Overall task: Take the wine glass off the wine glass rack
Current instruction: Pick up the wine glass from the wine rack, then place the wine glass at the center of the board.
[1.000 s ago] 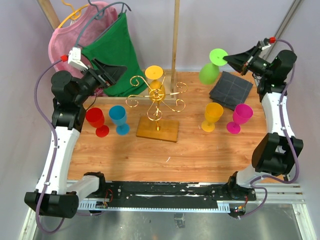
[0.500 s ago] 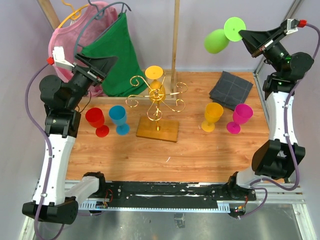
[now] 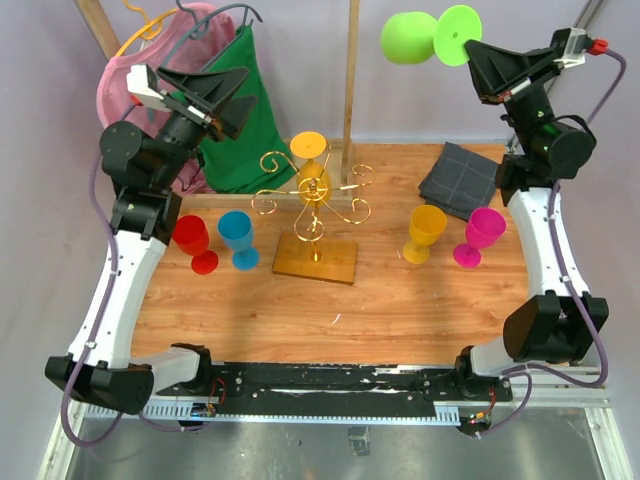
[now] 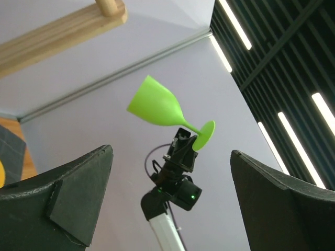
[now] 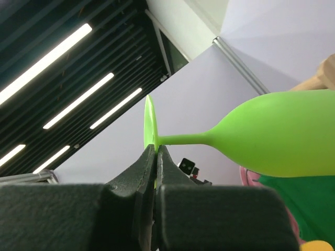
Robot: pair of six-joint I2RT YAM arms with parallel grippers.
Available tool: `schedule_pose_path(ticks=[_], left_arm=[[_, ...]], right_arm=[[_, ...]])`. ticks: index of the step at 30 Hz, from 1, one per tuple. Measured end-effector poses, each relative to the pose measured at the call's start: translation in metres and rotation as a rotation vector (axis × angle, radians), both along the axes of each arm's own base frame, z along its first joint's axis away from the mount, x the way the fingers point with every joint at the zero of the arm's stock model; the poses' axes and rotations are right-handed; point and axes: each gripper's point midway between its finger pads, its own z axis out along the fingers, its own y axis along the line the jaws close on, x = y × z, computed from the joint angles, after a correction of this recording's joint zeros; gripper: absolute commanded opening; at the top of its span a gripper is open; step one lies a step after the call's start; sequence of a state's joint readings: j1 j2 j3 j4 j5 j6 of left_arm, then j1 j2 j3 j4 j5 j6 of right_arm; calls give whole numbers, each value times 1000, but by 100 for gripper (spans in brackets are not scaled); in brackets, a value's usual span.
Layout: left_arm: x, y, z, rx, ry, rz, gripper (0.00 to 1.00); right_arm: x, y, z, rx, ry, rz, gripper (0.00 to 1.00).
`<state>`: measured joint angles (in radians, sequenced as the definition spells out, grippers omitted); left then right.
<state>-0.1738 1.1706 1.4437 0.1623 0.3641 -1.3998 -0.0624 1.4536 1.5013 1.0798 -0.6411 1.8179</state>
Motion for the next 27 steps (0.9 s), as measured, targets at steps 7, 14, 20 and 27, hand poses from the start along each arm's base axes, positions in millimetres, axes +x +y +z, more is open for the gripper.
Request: schedule_pose_path(ticks=[7,14,20,27], left_arm=[[10,-29,1,-70,37,-87,99],[4,-41,33,-124,-19,-132,99],[3,-50,39,-147,-20,-168,99],[22,-59,22,-148,42,-179,99]], right_arm=[[-5,40,5,64,-90,77,1],[-11,68,1,134,-178,140,1],[-15,95,-7,163,-210,209,1],[-28,100,5,177,-291,216,1]])
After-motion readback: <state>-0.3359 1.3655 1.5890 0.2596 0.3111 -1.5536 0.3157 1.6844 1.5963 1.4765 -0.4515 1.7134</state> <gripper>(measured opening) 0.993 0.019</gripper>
